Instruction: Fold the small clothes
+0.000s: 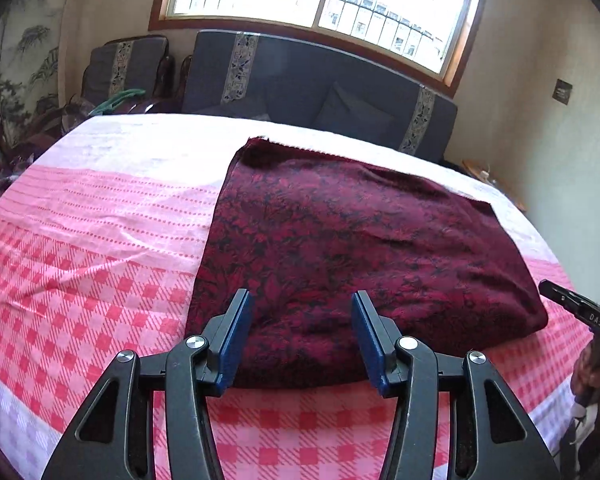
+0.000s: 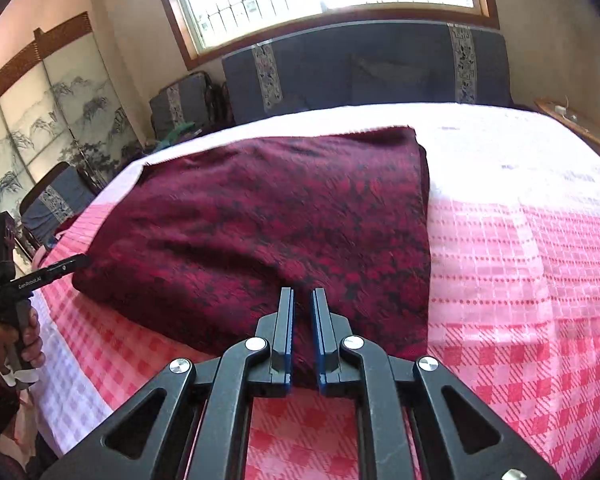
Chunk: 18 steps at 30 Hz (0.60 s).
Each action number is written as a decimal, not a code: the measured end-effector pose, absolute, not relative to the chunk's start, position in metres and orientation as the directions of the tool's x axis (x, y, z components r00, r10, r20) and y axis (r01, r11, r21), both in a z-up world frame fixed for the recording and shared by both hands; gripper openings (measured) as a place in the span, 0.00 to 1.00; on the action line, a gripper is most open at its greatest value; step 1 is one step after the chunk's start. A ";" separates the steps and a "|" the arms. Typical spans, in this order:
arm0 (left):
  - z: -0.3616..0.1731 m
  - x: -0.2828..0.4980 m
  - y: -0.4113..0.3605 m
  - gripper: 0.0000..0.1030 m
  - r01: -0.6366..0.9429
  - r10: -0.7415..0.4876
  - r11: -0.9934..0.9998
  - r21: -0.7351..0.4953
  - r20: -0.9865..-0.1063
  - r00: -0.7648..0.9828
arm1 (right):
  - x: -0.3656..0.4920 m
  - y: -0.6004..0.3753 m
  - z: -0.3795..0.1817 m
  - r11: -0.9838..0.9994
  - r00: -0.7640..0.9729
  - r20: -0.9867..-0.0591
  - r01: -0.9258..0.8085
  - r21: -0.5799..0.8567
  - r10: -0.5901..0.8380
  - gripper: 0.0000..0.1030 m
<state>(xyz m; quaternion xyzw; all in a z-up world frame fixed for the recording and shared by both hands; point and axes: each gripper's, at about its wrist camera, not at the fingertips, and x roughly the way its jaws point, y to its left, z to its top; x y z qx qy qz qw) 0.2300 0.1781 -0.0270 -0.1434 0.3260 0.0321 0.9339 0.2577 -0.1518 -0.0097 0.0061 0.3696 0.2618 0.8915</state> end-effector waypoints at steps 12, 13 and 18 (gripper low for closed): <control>-0.073 0.293 0.099 0.43 0.005 -0.234 0.951 -0.309 -0.709 0.665 | 0.261 -0.033 -0.040 0.793 0.426 -0.753 -0.574 0.203 0.501 0.07; -0.073 0.291 0.100 0.42 0.006 -0.237 0.950 -0.313 -0.706 0.667 | 0.261 -0.036 -0.051 0.801 0.410 -0.774 -0.564 0.200 0.482 0.06; -0.073 0.295 0.091 0.41 0.019 -0.197 0.970 -0.243 -0.735 0.649 | 0.262 -0.048 -0.062 0.801 0.400 -0.761 -0.542 0.255 0.512 0.01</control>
